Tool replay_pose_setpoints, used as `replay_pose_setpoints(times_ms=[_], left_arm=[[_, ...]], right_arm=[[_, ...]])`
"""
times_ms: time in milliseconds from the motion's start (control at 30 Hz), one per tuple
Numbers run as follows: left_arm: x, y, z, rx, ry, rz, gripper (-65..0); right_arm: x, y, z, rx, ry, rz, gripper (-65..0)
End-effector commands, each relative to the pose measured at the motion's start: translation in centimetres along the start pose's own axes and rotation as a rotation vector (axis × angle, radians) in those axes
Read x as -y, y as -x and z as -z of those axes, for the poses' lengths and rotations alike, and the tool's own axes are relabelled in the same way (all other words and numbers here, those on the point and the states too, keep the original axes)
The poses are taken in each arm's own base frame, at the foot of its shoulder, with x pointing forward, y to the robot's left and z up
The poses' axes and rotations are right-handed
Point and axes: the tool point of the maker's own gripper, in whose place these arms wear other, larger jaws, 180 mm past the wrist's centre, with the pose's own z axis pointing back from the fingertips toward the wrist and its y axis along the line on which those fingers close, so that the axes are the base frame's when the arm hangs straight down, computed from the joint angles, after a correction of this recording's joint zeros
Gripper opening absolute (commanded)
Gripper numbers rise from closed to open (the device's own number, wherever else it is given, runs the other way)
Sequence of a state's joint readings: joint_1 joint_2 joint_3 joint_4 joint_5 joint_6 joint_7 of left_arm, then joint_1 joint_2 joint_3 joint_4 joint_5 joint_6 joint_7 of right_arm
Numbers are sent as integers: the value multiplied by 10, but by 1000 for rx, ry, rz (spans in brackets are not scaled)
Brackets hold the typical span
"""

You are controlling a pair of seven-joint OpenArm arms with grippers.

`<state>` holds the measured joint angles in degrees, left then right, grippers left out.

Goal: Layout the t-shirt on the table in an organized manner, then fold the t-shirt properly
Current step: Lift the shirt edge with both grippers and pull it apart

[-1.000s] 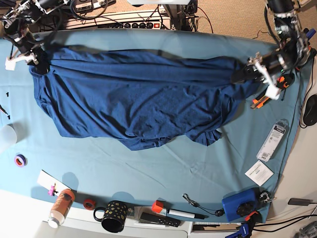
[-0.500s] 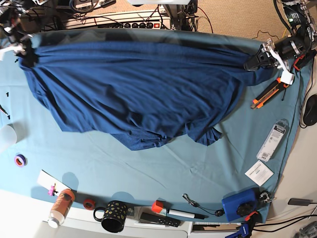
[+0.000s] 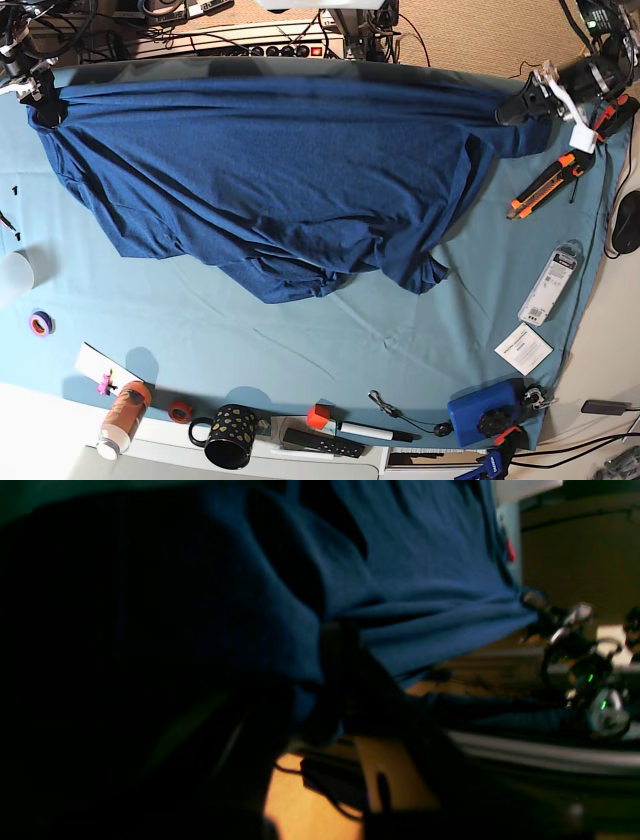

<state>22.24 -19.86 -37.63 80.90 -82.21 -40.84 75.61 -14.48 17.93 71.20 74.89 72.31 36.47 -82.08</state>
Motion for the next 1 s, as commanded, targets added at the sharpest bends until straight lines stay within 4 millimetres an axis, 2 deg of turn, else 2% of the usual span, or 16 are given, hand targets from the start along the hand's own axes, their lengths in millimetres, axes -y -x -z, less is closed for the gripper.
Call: replay_pose_setpoints(times_ms=[0,767,900,933,967], left_arm=[[-8,21,-6,-81,-39,-47,-650],[-6,22,-5,-73,-32,-50,-650],[-6,22,-5,-72,-31,-50,-650],[-6,22,-5,-72,-31,-50,-638],[-6,22,-5,-72,-31,-50,-578]], right_arm=[[-6,-26,-7,70,-12,-41,-650],[-7,-26,-7,69,-20,-85,-648],[-7,-26,-7,70,-20,-85,-485],[-7,-26,-7,69,-19,-86,-452],[-7,-26,-7,70,-20,-86,-432]])
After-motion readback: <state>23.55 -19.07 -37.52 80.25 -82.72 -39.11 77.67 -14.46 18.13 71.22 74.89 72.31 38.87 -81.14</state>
